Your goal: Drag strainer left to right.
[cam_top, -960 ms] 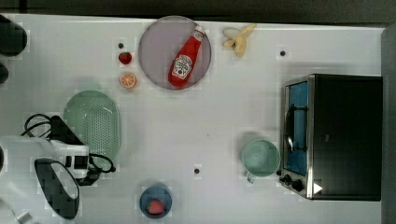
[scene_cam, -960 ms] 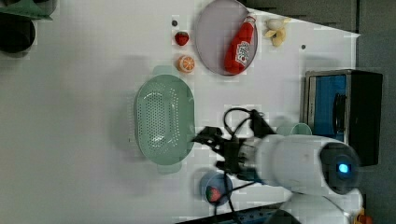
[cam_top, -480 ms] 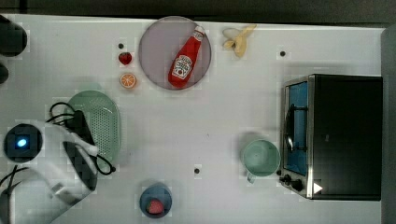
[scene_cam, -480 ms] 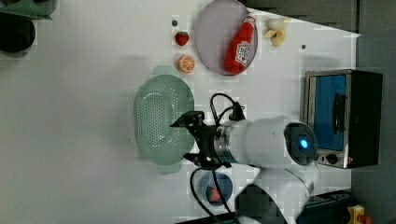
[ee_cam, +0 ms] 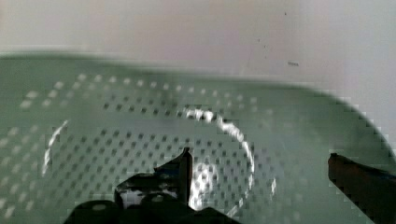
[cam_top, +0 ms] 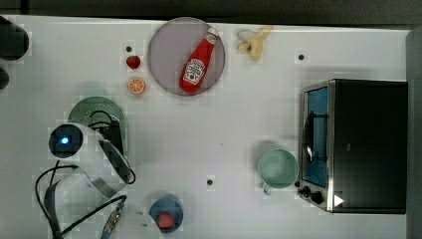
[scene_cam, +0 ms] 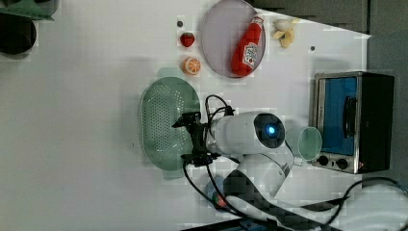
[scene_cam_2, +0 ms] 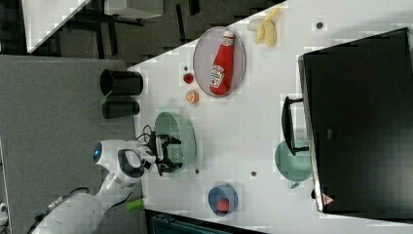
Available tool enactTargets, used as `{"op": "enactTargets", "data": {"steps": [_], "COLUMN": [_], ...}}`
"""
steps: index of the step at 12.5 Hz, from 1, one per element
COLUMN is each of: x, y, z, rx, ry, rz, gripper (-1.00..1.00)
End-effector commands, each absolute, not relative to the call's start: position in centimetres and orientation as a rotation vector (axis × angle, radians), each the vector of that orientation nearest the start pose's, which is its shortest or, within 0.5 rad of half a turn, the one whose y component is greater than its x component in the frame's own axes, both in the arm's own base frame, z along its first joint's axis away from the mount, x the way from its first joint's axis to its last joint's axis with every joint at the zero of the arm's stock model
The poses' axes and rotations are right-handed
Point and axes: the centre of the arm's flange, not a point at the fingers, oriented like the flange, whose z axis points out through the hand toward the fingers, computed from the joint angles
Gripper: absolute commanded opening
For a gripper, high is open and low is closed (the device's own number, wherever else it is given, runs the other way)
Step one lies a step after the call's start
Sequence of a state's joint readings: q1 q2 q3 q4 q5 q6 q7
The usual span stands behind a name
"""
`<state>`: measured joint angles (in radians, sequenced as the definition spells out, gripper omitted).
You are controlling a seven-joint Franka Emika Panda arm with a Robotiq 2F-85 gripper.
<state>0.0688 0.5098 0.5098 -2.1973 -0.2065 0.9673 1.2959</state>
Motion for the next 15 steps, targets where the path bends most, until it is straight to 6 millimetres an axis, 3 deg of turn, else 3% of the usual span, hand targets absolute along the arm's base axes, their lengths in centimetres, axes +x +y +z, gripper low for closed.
{"op": "enactTargets", "data": {"steps": [1, 9, 15], "x": [46.5, 47.8, 48.3], "y": [30.6, 27.0, 22.0], "z": [17.6, 15.9, 16.9], "rx": [-2.304, -2.257, -2.210], "ry": [2.105, 2.176, 2.252], "rz": [0.212, 0.174, 0.118], "gripper": [1.00, 1.00, 1.00]}}
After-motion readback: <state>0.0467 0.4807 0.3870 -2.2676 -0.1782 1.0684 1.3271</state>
